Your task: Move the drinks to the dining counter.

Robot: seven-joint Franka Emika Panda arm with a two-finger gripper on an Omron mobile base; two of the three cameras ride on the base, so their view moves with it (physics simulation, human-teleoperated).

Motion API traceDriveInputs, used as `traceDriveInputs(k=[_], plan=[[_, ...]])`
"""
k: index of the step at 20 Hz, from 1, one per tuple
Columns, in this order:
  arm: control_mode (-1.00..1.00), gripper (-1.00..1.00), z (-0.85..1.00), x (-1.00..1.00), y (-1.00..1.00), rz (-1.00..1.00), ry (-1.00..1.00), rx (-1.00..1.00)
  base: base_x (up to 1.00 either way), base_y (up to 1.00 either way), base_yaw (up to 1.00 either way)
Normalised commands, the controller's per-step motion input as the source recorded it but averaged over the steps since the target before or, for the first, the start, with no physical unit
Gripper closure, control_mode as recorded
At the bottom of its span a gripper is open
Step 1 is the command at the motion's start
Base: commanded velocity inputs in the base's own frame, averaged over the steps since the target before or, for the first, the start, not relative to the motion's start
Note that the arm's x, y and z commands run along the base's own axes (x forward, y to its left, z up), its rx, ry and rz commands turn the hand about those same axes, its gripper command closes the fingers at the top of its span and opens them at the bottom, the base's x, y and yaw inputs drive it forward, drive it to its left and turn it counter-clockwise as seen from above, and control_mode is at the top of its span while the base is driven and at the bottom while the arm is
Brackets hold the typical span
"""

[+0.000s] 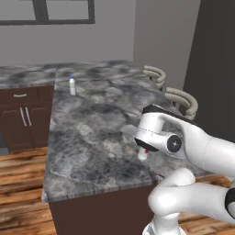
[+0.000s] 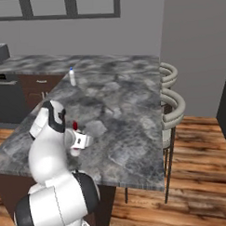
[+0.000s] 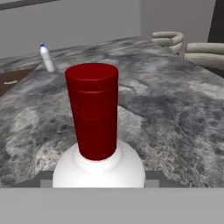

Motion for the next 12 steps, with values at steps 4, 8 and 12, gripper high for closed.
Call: traceDriveInputs(k=[4,8,12], plan=[[-1.0,1.0,-0.36,0.0,0.0,-0.06,0.11,0.0,0.0,0.0,0.0],[-1.0,1.0,-0.22,0.0,0.02,-0.03,0.02,0.0,0.0,0.0,0.0],[-1.0,1.0,-0.15,0.0,0.04,-0.03,0.0,0.0,0.0,0.0,0.0]])
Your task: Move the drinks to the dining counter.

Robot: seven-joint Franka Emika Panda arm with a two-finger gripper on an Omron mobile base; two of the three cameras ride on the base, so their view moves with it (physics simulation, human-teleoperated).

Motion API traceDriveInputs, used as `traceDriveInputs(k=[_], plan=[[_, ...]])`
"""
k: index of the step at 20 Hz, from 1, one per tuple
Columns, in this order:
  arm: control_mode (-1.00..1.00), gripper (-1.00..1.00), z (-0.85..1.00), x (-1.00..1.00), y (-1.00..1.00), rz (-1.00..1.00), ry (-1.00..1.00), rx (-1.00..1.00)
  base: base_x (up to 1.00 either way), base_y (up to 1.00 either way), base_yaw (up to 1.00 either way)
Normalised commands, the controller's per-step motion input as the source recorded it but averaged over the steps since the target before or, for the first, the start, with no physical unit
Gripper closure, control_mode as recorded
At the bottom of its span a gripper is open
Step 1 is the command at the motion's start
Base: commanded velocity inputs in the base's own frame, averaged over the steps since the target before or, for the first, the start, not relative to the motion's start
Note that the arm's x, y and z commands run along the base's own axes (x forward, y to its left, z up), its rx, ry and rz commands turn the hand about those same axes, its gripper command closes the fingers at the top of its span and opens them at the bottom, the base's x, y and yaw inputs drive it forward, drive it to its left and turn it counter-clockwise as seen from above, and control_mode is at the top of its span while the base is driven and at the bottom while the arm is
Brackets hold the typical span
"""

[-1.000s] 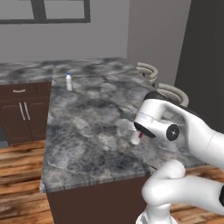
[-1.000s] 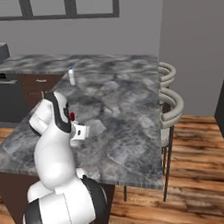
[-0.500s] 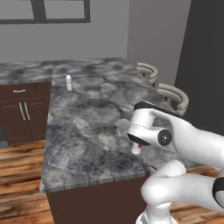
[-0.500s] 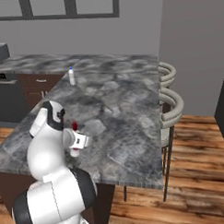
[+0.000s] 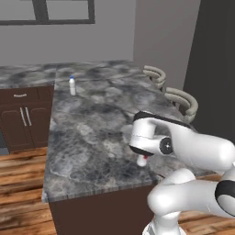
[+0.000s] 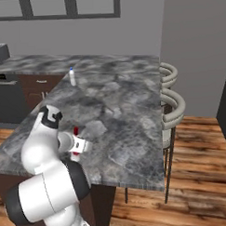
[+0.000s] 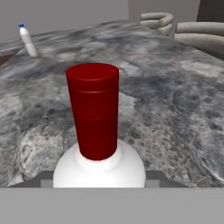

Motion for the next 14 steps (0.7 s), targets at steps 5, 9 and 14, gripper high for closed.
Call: traceDriveInputs(k=[5,9,14], plan=[[-1.0,1.0,-0.21,0.0,0.0,-0.03,0.0,0.0,0.0,0.0,0.0],[-1.0,1.0,-0.26,0.0,0.09,-0.05,0.0,0.0,0.0,0.0,0.0],[-1.0,1.0,-0.29,0.0,0.01,-0.05,0.0,0.0,0.0,0.0,0.0]])
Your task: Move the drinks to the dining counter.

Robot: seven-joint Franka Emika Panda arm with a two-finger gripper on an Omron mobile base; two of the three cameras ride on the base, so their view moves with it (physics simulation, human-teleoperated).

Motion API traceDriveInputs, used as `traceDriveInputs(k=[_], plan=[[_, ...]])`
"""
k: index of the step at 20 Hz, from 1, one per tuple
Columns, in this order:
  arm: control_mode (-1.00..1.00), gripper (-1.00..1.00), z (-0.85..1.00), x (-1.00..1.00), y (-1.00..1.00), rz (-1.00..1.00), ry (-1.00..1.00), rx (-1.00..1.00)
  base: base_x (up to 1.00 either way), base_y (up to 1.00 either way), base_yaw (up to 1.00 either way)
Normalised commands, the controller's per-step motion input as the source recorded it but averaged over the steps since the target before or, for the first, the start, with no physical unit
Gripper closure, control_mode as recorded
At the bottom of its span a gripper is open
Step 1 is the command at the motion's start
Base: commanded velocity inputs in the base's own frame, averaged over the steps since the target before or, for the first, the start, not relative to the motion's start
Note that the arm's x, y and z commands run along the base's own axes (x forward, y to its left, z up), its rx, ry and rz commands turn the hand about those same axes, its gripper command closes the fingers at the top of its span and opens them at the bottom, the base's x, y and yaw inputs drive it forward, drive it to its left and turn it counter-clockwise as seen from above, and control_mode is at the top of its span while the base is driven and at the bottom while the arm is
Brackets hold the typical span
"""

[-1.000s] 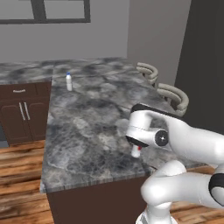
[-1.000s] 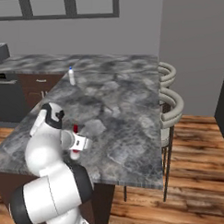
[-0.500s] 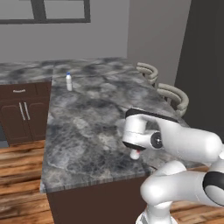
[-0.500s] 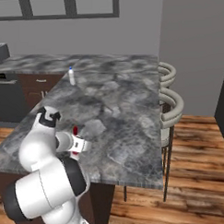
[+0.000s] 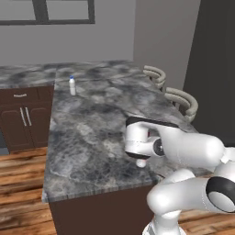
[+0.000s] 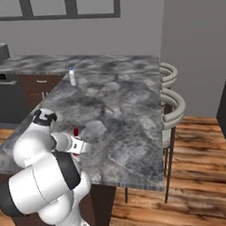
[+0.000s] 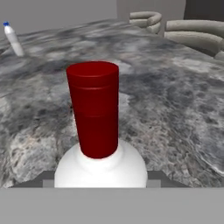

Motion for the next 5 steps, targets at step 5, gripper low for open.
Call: traceDriveInputs(k=[5], plan=[[-1.0,1.0,-0.43,-0.3,0.08,-0.08,0.0,0.01,0.0,0.0,0.0]])
